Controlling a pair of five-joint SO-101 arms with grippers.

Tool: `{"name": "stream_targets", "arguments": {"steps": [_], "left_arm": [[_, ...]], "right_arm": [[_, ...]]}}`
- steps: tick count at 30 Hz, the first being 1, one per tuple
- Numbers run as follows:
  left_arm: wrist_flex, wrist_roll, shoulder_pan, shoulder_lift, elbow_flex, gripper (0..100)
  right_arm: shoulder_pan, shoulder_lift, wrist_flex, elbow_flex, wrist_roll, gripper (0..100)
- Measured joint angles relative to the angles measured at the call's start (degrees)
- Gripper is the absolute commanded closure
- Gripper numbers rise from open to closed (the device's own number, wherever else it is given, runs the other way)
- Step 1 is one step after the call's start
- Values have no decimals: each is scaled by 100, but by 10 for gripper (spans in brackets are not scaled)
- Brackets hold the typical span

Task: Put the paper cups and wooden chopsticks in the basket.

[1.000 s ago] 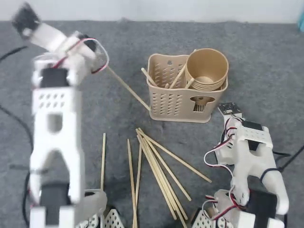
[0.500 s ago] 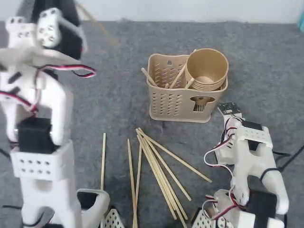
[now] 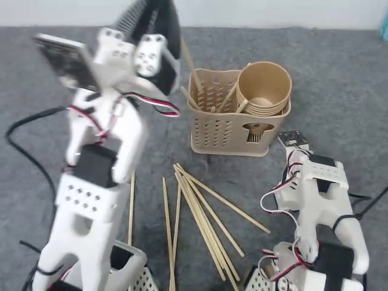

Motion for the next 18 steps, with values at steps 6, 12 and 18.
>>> {"name": "stream_targets", "arguments": {"steps": [6,12,18], "left_arm": [[-1398,-9,18,9,1451,987],[-1495,-9,18,9,1925,915],[-1389,-9,18,-79,1916,753]], "right_arm": [[0,0,0,0,0,905],[0,0,0,0,0,905],[0,0,0,0,0,905]]}}
